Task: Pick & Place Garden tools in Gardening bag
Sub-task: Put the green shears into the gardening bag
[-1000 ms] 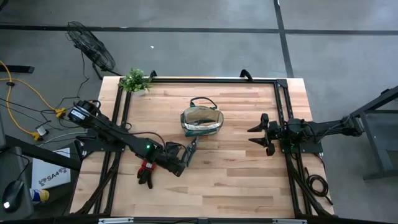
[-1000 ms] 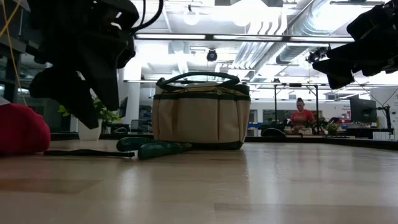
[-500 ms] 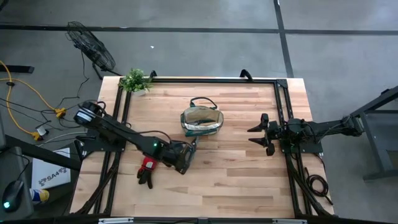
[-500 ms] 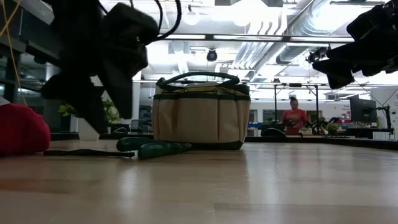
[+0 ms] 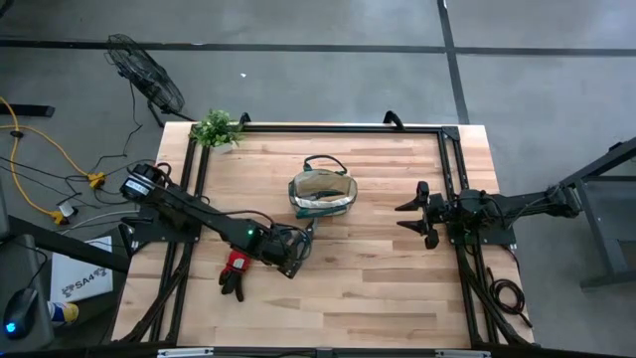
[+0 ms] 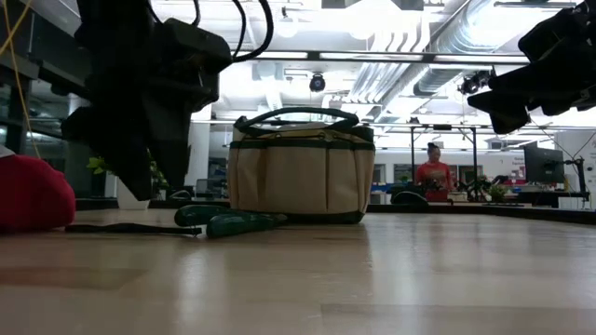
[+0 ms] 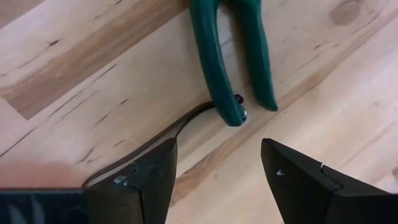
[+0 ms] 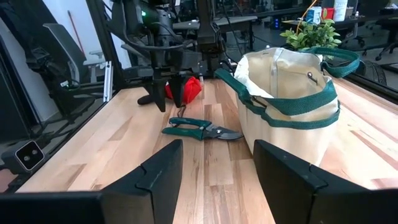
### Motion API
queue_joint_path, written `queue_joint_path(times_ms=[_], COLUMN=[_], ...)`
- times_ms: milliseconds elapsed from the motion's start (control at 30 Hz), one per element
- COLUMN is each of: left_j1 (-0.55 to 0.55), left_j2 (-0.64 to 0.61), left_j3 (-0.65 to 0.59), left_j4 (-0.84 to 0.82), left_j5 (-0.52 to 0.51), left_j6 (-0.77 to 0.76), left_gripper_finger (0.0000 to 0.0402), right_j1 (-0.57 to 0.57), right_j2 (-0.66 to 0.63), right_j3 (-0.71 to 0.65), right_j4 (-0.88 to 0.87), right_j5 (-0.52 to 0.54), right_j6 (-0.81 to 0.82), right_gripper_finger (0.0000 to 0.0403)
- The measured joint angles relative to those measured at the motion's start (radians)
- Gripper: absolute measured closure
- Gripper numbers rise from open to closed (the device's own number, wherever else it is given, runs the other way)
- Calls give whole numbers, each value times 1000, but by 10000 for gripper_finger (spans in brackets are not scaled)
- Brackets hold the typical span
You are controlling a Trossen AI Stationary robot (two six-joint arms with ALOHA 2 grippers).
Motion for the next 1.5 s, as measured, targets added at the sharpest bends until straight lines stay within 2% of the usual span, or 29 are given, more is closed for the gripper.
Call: queue_joint_path(times_ms=[267,600,1000,1500], left_j1=[-1,23,84,101], left_j2=[29,33,96,175], left_j3=[0,0,45,87], left_j4=[1,25,50,18], left_j5=[-5,-80,-75,-48], left_j6=[-38,-22,77,106], left_gripper_finger=[174,174,174,177], right_j1=[0,0,0,0], right_j2=[4,7,10,18], right_j3=[0,0,0,0], right_j4=[0,0,0,0], right_j5=[0,0,0,0], right_j6=[0,0,0,0], right_gripper_finger=[214,214,214,214])
